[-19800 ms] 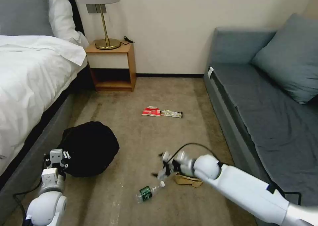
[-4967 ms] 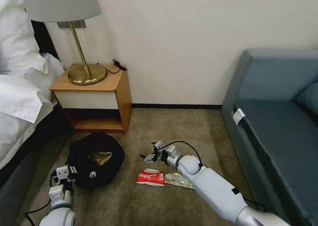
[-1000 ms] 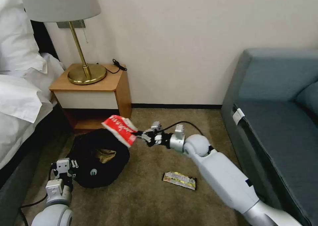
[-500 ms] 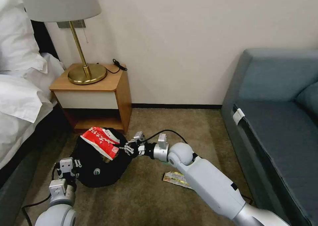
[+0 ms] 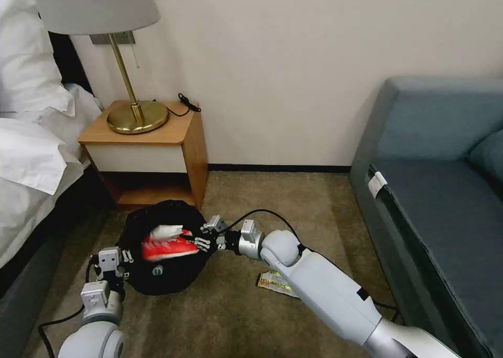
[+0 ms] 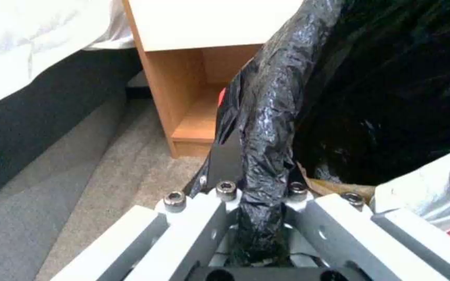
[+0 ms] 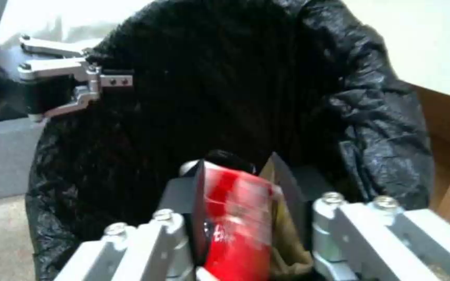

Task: Pick up the trash bin, then pick up the garbage on the floor and place it into the trash bin.

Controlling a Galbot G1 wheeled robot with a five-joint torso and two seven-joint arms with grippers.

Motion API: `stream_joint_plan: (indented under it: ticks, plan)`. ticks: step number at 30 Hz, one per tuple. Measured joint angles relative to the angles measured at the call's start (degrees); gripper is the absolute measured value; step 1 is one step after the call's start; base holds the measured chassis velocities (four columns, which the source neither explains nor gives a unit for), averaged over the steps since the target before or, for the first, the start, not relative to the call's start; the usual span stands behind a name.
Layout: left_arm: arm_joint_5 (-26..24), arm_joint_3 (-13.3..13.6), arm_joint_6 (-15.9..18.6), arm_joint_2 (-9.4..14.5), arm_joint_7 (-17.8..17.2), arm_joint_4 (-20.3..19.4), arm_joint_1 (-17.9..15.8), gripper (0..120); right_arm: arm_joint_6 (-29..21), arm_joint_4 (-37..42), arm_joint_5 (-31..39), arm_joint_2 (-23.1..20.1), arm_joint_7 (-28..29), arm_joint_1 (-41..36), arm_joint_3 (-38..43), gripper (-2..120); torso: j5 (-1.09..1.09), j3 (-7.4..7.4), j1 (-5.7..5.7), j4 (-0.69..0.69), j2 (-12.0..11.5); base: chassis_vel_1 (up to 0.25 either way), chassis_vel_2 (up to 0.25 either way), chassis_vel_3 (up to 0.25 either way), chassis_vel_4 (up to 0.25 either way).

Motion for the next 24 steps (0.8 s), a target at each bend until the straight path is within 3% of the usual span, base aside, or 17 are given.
stream_joint_plan:
  ticks: [8, 15, 21, 24]
  plan:
    - [0.79, -1.52, -1.13, 0.19, 0.2, 1.68, -0.1, 0, -0.49, 1.64, 0.09, -2.4, -0.48, 0.81, -0.62, 67, 0.0, 0.0, 0.0, 0.01, 0.0, 0.0, 0.0, 0.0, 0.0]
    - [1.01, -3.07, -2.22, 1.26, 0.46, 4.4, -0.37, 0, -3.07, 3.11, -2.59, -10.11, -3.58, 1.58, -0.42, 95, 0.0, 0.0, 0.0, 0.0, 0.0, 0.0, 0.0, 0.0, 0.0]
    - [0.61, -3.21, -2.19, 2.13, 0.51, 4.99, -0.74, 0, -3.43, -1.77, -6.86, -16.27, -5.8, 2.59, -1.56, 100, 0.01, 0.0, 0.0, -0.02, 0.0, 0.0, 0.0, 0.0, 0.0]
    - [0.6, -3.04, -2.19, 2.43, 0.59, 5.62, -1.05, 0, -2.97, -5.1, -8.07, -17.31, -7.03, 3.23, -3.02, 100, 0.01, 0.0, 0.0, -0.01, 0.0, 0.0, 0.0, 0.0, 0.0]
